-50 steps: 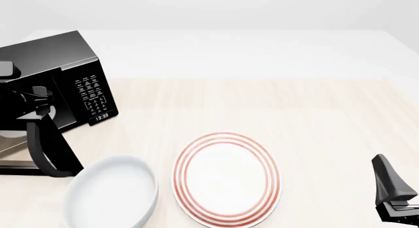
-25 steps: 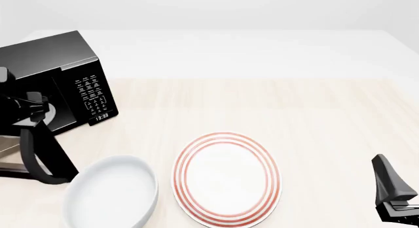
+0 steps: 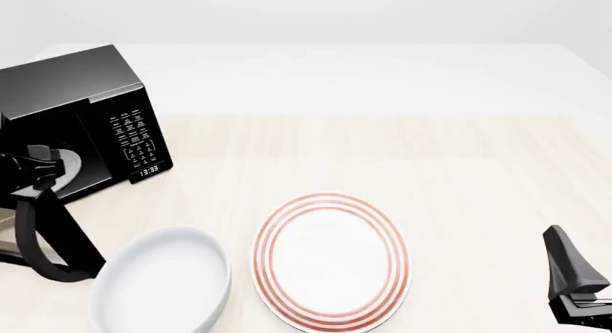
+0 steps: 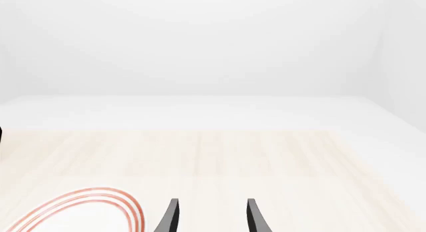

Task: Open the microwave.

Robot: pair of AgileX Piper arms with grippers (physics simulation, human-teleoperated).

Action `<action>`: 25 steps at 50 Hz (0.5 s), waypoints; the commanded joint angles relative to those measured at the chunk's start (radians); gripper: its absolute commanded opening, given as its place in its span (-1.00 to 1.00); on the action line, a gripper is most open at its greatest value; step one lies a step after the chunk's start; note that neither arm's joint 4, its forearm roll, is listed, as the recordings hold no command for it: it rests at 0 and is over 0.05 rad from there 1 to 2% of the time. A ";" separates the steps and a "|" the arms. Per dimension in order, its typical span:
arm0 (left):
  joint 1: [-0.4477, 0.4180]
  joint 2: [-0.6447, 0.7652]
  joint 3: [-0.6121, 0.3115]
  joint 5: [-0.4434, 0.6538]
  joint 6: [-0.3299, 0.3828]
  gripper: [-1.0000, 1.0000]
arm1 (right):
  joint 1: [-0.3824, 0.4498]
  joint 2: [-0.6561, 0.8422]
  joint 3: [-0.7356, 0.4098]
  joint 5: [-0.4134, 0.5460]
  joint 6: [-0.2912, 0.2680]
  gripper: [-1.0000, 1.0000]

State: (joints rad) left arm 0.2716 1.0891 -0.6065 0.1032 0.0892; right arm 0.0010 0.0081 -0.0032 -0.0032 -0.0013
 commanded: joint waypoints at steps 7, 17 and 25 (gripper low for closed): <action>-0.007 -0.048 0.076 0.007 0.003 1.00 | 0.000 0.001 0.000 0.000 0.001 1.00; 0.003 -0.077 0.116 -0.001 -0.023 1.00 | -0.001 0.002 0.000 0.000 0.001 1.00; 0.010 -0.096 0.136 0.000 -0.029 1.00 | 0.000 0.000 0.000 0.000 0.000 1.00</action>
State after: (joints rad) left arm 0.2847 1.0050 -0.5369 0.0935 0.0496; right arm 0.0005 0.0091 -0.0031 -0.0032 -0.0006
